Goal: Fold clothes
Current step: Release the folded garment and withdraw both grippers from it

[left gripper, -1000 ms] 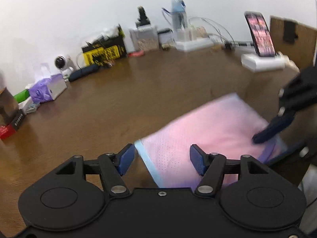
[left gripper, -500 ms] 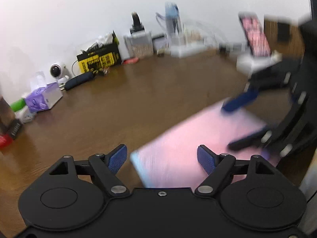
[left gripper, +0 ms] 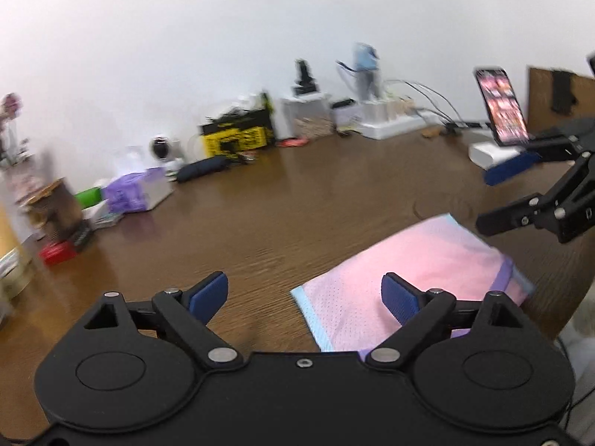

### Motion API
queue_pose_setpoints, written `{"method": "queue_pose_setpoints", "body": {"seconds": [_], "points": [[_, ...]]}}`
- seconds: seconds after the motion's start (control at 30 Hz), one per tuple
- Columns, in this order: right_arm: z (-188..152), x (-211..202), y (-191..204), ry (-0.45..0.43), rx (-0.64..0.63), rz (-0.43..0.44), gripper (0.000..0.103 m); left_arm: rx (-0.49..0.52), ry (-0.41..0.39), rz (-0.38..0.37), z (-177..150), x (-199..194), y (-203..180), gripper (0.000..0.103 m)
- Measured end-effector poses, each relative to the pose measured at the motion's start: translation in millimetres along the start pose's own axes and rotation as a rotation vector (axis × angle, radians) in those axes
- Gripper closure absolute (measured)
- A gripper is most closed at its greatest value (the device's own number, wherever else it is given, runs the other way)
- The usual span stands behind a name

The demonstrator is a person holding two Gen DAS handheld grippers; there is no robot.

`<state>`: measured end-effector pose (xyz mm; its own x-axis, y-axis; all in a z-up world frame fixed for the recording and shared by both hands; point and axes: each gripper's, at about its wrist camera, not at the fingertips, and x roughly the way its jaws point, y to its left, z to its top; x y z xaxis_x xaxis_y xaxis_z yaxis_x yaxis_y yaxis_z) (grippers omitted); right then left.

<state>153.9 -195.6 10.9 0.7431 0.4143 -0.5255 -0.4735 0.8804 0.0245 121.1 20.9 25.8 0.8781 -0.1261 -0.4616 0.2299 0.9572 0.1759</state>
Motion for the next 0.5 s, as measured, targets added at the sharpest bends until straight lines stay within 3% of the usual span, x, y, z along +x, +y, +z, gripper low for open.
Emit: {"method": "queue_pose_setpoints", "body": {"seconds": [0.03,0.13,0.2,0.3,0.5], "points": [[-0.2,-6.1,2.1,0.002,0.036,-0.021,0.019,-0.059,0.013,0.023,0.8,-10.0,0.3,0.011],[-5.9,-26.2,14.6,-0.017,0.103,-0.055,0.013,-0.159,0.04,-0.024,-2.2,-31.3,0.5,0.003],[-14.4,-41.1,28.6,-0.035,0.121,-0.076,0.01,-0.174,0.033,-0.039,-8.1,-44.8,-1.0,0.0],[-30.1,-52.0,50.9,-0.009,0.127,-0.117,0.009,-0.204,-0.009,0.002,-18.6,-68.2,-14.4,0.0],[-62.8,-74.7,74.5,0.009,0.177,-0.161,0.008,-0.276,0.027,0.024,-39.5,-77.5,-33.1,0.0]]}}
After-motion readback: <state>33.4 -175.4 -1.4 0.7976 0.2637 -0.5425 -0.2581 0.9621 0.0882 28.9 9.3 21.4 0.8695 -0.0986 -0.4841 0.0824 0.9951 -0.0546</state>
